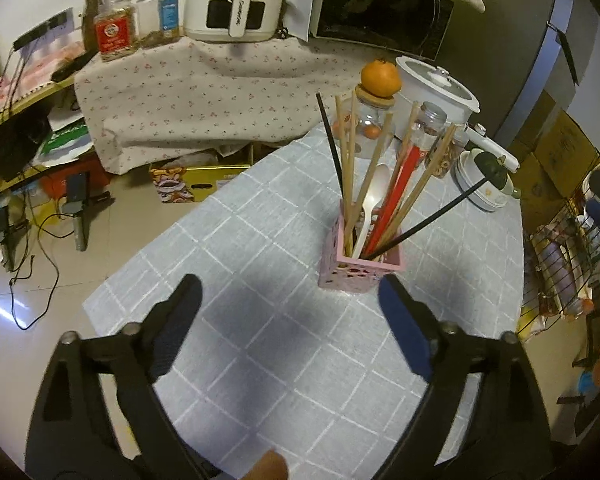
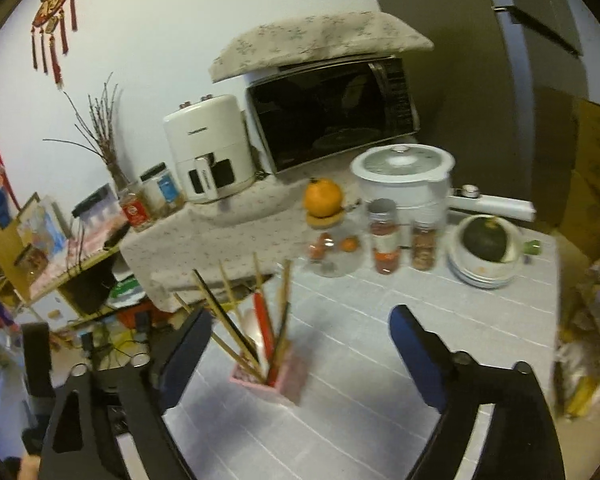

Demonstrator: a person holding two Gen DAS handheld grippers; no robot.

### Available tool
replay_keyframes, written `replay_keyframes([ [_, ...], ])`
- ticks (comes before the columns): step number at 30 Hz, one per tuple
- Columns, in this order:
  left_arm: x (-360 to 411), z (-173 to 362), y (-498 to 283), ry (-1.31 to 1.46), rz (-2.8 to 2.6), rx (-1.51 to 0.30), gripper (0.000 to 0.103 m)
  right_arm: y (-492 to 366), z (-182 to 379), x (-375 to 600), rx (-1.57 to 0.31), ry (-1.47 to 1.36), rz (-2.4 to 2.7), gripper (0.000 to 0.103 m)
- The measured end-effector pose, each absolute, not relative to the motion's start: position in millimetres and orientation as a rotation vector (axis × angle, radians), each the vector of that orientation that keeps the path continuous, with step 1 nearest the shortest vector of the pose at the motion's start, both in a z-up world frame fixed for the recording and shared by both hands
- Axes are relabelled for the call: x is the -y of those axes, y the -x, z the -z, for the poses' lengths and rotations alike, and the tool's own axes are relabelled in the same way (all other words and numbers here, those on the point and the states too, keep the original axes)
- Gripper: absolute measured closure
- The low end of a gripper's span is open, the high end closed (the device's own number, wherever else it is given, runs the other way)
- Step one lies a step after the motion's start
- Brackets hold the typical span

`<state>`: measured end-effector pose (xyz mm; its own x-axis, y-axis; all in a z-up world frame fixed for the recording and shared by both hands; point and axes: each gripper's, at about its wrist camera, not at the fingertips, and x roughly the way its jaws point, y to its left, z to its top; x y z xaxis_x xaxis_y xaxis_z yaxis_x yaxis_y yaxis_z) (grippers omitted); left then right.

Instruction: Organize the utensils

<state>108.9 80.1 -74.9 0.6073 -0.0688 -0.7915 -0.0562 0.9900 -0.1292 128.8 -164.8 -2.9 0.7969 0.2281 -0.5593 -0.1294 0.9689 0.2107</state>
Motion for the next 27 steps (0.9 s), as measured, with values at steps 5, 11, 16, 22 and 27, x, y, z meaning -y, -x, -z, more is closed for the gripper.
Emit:
replay_keyframes([
  [5, -62, 55, -84, 0.084, 0.002, -0.871, 0.001, -93, 2, 181, -0.665, -0.11, -0.137, 0.001],
  [11, -42, 37, -53, 0.062, 0.016, -0.811, 0.001, -59, 2, 194, -0.712, -0.086, -0.075, 0.0],
  [16, -27, 24, -39, 0.025, 0.04, -0.76, 0.001, -37, -6, 197, -0.667, -0.025, -0.038, 0.0],
  [22, -15, 16, -36, 0.022, 0.062, -0.736, 0.001, -28, -8, 201, -0.656, -0.016, -0.035, 0.0],
  [27, -5, 15, -34, 0.01, 0.063, -0.723, 0.001, -30, -6, 200, -0.666, -0.02, -0.047, 0.0],
])
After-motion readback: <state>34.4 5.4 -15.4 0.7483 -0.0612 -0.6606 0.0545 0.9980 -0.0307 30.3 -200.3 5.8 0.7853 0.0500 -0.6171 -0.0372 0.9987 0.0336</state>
